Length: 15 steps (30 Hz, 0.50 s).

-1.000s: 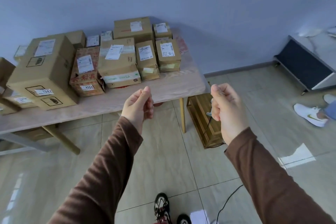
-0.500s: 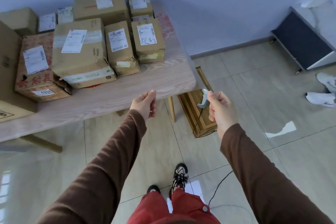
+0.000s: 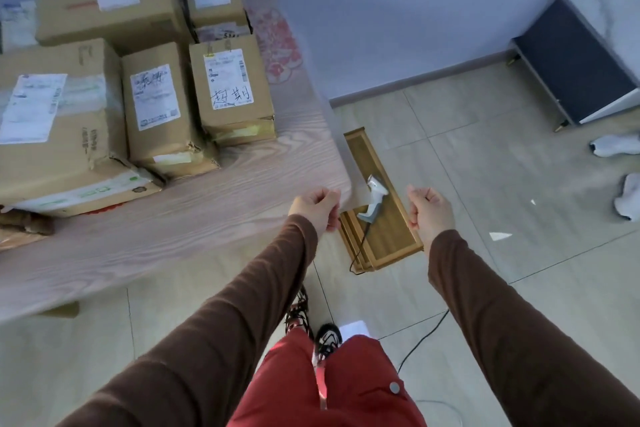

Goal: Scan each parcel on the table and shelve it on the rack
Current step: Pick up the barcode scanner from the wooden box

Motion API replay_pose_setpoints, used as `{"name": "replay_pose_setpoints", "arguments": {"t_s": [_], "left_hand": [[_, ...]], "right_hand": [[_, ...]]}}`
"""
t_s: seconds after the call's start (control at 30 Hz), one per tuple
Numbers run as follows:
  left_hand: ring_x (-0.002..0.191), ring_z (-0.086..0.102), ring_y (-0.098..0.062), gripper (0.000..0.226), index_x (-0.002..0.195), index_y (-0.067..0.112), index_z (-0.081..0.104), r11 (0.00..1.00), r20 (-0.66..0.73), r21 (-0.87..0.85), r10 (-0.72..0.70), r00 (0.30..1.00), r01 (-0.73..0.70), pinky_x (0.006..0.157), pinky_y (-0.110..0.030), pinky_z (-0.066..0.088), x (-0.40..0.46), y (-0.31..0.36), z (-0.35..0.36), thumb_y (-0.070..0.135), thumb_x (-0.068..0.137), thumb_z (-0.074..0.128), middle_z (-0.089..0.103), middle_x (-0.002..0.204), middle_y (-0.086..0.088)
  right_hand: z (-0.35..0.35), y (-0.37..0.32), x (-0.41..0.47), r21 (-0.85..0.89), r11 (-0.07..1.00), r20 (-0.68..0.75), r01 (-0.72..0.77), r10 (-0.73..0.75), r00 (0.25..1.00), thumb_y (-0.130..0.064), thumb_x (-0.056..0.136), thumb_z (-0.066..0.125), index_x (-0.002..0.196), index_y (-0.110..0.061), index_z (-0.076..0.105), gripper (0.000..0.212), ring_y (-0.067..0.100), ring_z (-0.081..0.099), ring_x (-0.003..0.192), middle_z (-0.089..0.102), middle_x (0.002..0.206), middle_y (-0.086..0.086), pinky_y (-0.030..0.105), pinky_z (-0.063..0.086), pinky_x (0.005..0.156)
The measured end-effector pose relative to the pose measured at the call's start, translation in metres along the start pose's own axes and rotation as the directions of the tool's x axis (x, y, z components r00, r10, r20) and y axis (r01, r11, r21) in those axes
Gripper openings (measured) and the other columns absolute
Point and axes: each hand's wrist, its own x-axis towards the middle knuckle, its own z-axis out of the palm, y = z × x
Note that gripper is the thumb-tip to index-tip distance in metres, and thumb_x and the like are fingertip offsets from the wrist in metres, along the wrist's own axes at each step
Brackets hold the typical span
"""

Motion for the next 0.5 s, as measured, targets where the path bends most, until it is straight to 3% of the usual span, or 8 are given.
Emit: {"name": "replay_pose_setpoints", "arguments": {"t_s": [0.13,0.27,0.33,0.4,0.5], "left_hand": [[0.064,0.066,-0.014,0.033,0.080,0.011,0.065,0.999,0.196,0.041,-0.016,0.981,0.008,0.067,-0.025,0.053,0.037,-0.010,0.046,0.015,0.108,0.050,0.069,0.076,-0.007],[0.108,0.063,-0.023,0.032,0.130,0.004,0.064,0.945,0.330,0.326,-0.122,0.936,0.008,0.086,-0.023,0.051,0.079,-0.043,0.095,0.021,0.110,0.047,0.068,0.125,-0.015],[0.128,0.056,-0.025,0.044,0.150,0.007,0.049,0.885,0.329,0.466,-0.173,0.928,0.000,0.094,-0.024,0.046,0.102,-0.063,0.114,0.025,0.109,0.048,0.057,0.148,-0.015],[0.137,0.050,-0.028,0.055,0.159,0.010,0.034,0.850,0.284,0.526,-0.206,0.937,0.027,0.110,-0.031,0.042,0.126,-0.082,0.130,0.026,0.109,0.050,0.047,0.157,-0.015],[0.131,0.049,-0.026,0.067,0.163,0.015,0.021,0.856,0.159,0.500,-0.237,0.958,0.129,0.099,-0.028,0.045,0.160,-0.107,0.146,0.026,0.107,0.054,0.036,0.161,-0.017]], "right_hand": [[0.000,0.013,0.061,-0.011,0.998,-0.001,-0.069,0.069,0.998,-0.020,0.103,0.059,0.087,-0.012,0.057,0.017,0.015,0.044,0.058,0.051,0.067,0.002,0.029,0.046,0.061],[-0.003,0.039,0.119,-0.050,0.986,0.014,-0.157,0.157,0.987,-0.020,0.102,0.057,0.087,-0.012,0.057,0.017,0.017,0.049,0.061,0.055,0.071,0.003,0.027,0.049,0.061],[-0.006,0.056,0.148,-0.079,0.979,0.035,-0.186,0.189,0.981,-0.025,0.103,0.057,0.094,-0.015,0.060,0.014,0.017,0.056,0.071,0.061,0.081,0.003,0.027,0.054,0.070],[-0.008,0.075,0.177,-0.108,0.970,0.076,-0.217,0.226,0.971,-0.028,0.104,0.056,0.103,-0.016,0.062,0.013,0.019,0.061,0.083,0.063,0.091,0.004,0.034,0.057,0.086],[-0.008,0.101,0.219,-0.132,0.948,0.112,-0.288,0.303,0.946,-0.025,0.104,0.056,0.127,-0.010,0.062,0.027,0.023,0.063,0.097,0.065,0.105,0.007,0.042,0.052,0.104]]}}
